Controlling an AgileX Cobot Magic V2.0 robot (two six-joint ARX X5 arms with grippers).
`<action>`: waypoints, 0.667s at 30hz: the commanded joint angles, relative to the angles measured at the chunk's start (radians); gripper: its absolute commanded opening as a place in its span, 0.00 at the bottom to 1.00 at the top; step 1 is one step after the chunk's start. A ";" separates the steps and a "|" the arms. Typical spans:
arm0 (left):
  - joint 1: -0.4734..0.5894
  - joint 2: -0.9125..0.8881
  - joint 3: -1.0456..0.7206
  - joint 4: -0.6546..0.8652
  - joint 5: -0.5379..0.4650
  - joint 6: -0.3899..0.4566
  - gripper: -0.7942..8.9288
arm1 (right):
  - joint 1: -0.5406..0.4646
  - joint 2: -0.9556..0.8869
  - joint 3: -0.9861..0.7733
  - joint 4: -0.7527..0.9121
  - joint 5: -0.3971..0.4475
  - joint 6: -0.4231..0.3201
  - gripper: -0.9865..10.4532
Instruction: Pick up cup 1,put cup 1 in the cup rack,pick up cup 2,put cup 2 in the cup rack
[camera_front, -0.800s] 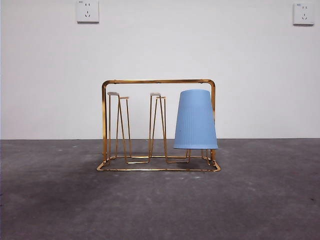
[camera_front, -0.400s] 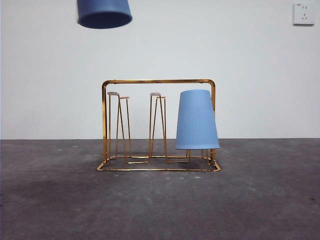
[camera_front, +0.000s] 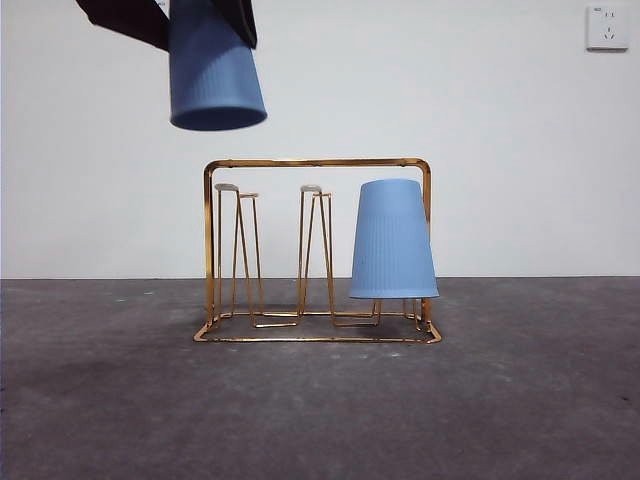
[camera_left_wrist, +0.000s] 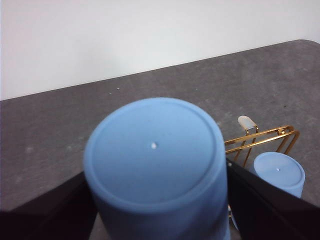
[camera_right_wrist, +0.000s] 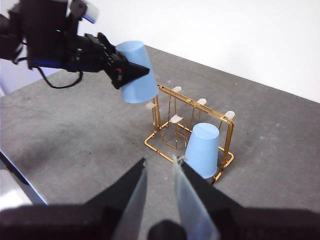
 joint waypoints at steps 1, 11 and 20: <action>0.007 0.031 -0.006 0.031 0.003 0.008 0.07 | 0.000 -0.004 -0.002 0.002 0.012 0.019 0.17; 0.020 0.143 -0.005 0.051 0.002 0.009 0.07 | 0.000 -0.004 -0.002 -0.018 0.041 0.026 0.17; 0.045 0.200 -0.006 0.078 0.026 0.008 0.07 | 0.000 -0.004 -0.002 -0.042 0.052 0.026 0.17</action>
